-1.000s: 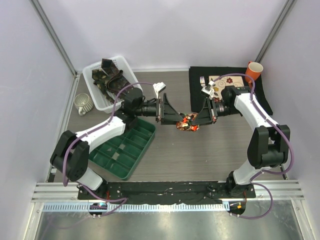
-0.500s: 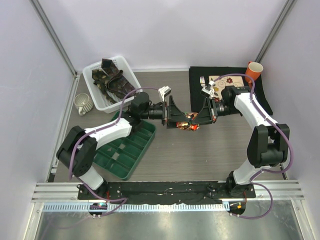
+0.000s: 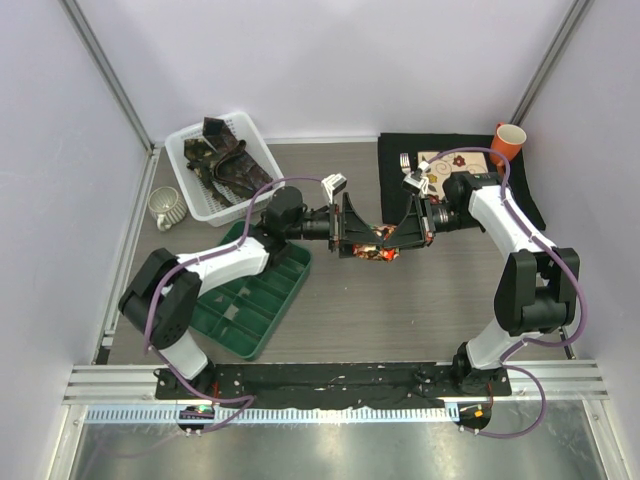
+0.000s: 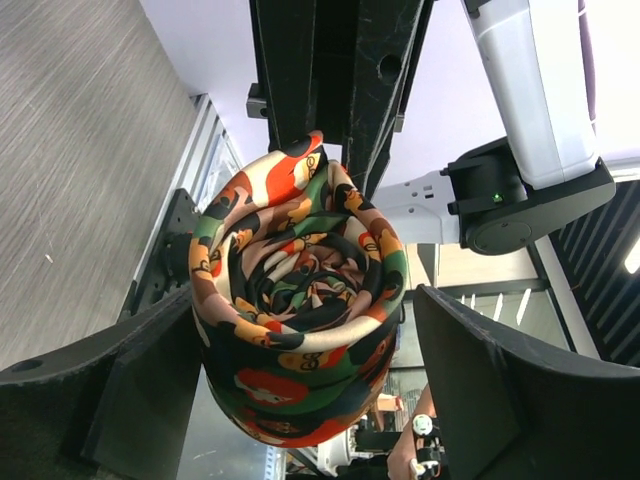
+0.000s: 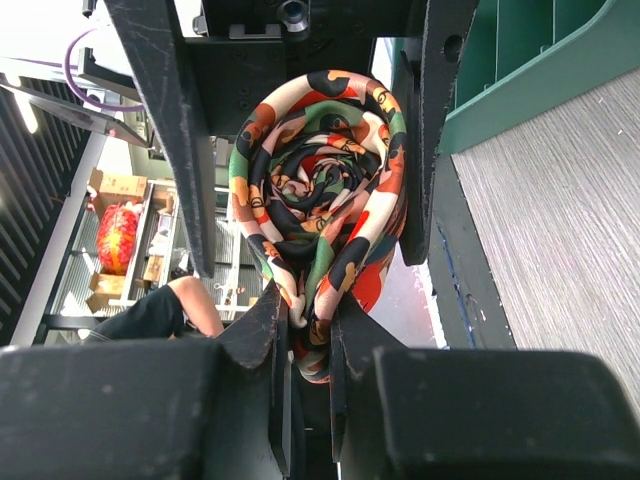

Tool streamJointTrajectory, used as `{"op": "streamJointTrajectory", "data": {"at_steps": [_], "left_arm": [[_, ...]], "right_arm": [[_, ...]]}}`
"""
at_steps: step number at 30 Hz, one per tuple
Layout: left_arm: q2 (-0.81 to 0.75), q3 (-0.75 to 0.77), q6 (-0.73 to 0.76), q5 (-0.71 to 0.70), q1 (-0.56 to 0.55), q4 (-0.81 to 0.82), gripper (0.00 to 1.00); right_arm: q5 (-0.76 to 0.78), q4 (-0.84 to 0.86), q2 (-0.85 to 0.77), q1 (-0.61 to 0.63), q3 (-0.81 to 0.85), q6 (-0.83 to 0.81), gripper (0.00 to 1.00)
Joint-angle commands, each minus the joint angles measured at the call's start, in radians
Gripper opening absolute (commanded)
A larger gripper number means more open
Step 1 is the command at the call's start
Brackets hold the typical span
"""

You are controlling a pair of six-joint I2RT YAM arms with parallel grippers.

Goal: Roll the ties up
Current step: Place the tie in the storage box.

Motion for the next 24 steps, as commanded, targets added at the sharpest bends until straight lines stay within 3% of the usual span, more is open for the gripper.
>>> {"op": "streamJointTrajectory", "data": {"at_steps": [1,3,9,17,20,21,22,24], "left_arm": [[0.007,0.033,-0.027,-0.014,-0.008,0.092,0.82],[0.013,0.031,-0.028,-0.016,-0.01,0.091,0.8],[0.015,0.028,-0.036,-0.019,-0.01,0.098,0.64],[0.012,0.016,-0.039,-0.024,-0.005,0.121,0.37],[0.01,0.013,-0.033,-0.027,0.002,0.118,0.24],[0.01,0.014,-0.03,-0.027,0.004,0.111,0.2],[0.01,0.014,-0.028,-0.027,0.007,0.109,0.12],[0.009,0.017,-0.02,-0.025,0.008,0.104,0.05]], "right_arm": [[-0.019,0.011,-0.044,-0.007,-0.003,0.009,0.01],[-0.013,0.013,-0.047,-0.008,0.001,0.012,0.01],[0.001,0.011,-0.055,-0.014,-0.003,0.017,0.01],[0.027,0.023,-0.058,-0.016,-0.019,0.031,0.02],[0.041,0.028,-0.059,-0.019,-0.015,0.042,0.13],[0.05,0.028,-0.059,-0.019,-0.015,0.043,0.23],[0.055,0.028,-0.061,-0.02,-0.016,0.045,0.28],[0.074,0.03,-0.063,-0.025,-0.013,0.046,0.38]]}}
